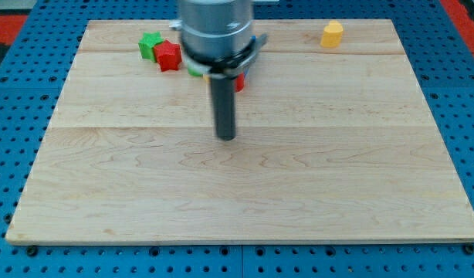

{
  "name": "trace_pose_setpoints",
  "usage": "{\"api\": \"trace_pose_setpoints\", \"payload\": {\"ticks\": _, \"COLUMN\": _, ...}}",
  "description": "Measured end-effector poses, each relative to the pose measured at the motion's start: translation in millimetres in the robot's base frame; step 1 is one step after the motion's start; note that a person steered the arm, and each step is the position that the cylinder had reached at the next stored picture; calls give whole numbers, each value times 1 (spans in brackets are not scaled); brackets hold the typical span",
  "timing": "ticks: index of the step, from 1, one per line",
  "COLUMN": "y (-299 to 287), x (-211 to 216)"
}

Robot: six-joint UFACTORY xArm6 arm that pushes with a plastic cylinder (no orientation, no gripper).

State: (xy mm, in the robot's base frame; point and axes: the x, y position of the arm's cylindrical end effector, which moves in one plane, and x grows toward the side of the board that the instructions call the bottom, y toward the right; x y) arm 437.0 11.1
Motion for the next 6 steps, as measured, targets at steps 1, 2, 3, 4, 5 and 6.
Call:
{"api": "trace_pose_setpoints", "payload": {"ticks": 1, "y": 63, "x": -95}}
{"api": "trace_pose_setpoints", "payload": {"ticks": 2, "y": 37, "x": -140}}
{"api": "trace_pose_setpoints", "payload": {"ticks": 3, "y": 42, "x": -200}}
{"api": "trace_pose_setpoints", "payload": {"ticks": 4, "y": -44, "x": -194}}
{"api": "trace_pose_setpoints", "payload": {"ticks": 5, "y": -65, "x": -191}}
{"api": "trace_pose_setpoints", "payload": {"ticks": 6, "y": -65, "x": -191}}
